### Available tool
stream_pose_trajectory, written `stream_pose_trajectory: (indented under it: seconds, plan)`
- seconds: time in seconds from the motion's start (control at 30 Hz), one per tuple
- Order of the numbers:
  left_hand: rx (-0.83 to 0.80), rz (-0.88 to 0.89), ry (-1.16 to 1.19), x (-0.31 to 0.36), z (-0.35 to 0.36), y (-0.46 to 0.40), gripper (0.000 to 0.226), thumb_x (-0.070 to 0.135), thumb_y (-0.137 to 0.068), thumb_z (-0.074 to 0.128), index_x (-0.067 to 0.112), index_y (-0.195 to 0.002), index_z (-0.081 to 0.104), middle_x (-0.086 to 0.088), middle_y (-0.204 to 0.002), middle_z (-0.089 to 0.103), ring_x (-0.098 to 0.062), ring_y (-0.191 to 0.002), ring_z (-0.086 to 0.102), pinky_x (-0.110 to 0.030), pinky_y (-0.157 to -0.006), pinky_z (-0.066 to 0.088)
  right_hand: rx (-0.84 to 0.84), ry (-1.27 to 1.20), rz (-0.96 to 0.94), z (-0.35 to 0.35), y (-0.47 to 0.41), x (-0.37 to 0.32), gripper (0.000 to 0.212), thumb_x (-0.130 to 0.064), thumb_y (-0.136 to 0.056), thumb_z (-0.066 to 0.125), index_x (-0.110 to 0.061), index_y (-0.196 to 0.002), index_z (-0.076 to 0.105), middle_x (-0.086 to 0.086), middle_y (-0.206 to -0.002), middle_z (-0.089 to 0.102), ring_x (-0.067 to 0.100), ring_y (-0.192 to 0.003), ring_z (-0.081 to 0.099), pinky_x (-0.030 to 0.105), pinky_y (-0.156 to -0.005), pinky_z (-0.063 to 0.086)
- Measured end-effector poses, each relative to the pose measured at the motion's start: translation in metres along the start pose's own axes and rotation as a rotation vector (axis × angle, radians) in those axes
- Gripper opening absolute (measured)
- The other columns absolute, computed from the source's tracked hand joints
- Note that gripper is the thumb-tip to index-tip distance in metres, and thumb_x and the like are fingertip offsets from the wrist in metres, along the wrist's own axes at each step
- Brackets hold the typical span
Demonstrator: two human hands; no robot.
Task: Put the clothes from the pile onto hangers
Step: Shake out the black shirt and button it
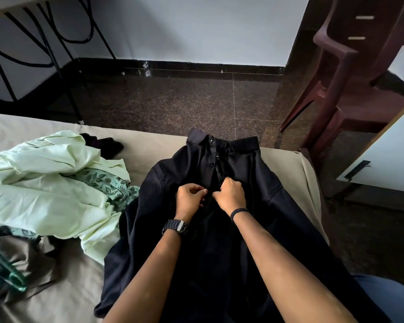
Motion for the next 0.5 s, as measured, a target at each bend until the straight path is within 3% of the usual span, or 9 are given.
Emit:
stream_pose_trajectory:
  seconds: [0.07,0.17,0.2,0.33,0.5]
  plan:
    - [-0.035,-0.023,0.093,-0.001,0.001,0.003,0.010,0.004,-0.087,0.066,0.007,-0.077,0.064,-0.004,-0.062,0.060,-0.004,-0.047,0.054,-0.014,-0.043,0.042,0.012,-0.086,0.007,-0.007,-0.001,0.004,0.012,-0.015,-0.077,0.064,-0.007,-0.073,0.056,0.007,-0.074,0.059,0.029,-0.074,0.060,0.026,-0.058,0.039]
    - [-0.078,-0.077,0.252,-0.002,0.004,0.008,0.007,0.005,-0.088,0.064,0.007,-0.081,0.065,-0.003,-0.064,0.061,0.001,-0.046,0.054,-0.013,-0.045,0.043,0.039,-0.334,0.011,-0.018,0.002,0.012,0.009,-0.013,-0.078,0.065,-0.010,-0.071,0.060,-0.001,-0.063,0.058,0.014,-0.060,0.056,0.014,-0.051,0.037]
    - [-0.095,-0.089,0.303,-0.003,0.005,0.010,0.007,0.005,-0.089,0.063,0.008,-0.082,0.066,-0.002,-0.066,0.062,0.000,-0.049,0.055,-0.014,-0.046,0.044,0.046,-0.437,0.028,-0.020,0.004,0.014,0.008,-0.011,-0.079,0.065,-0.011,-0.072,0.061,-0.002,-0.063,0.059,0.011,-0.060,0.056,0.012,-0.054,0.039]
    - [-0.150,-0.101,0.467,-0.001,0.010,0.018,0.008,0.005,-0.090,0.061,0.008,-0.086,0.067,0.002,-0.068,0.065,-0.003,-0.058,0.058,-0.015,-0.051,0.046,-0.028,-0.971,0.154,-0.006,0.014,0.023,0.008,0.001,-0.084,0.059,-0.004,-0.082,0.064,0.008,-0.075,0.063,0.018,-0.072,0.058,0.025,-0.064,0.049]
    - [-0.161,-0.083,0.533,-0.002,0.016,0.025,0.009,0.003,-0.090,0.060,0.008,-0.088,0.068,0.003,-0.069,0.068,-0.004,-0.061,0.061,-0.016,-0.055,0.048,-0.039,-1.131,0.200,0.003,0.027,0.027,0.015,0.004,-0.083,0.062,-0.010,-0.090,0.062,0.007,-0.078,0.065,0.014,-0.072,0.059,0.024,-0.072,0.050]
Point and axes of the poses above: each hand's wrist, its own y-axis away from the middle knuckle, its own z-axis out of the palm, x = y × z, the point moved 8 cm from there along -y, towards the middle knuckle
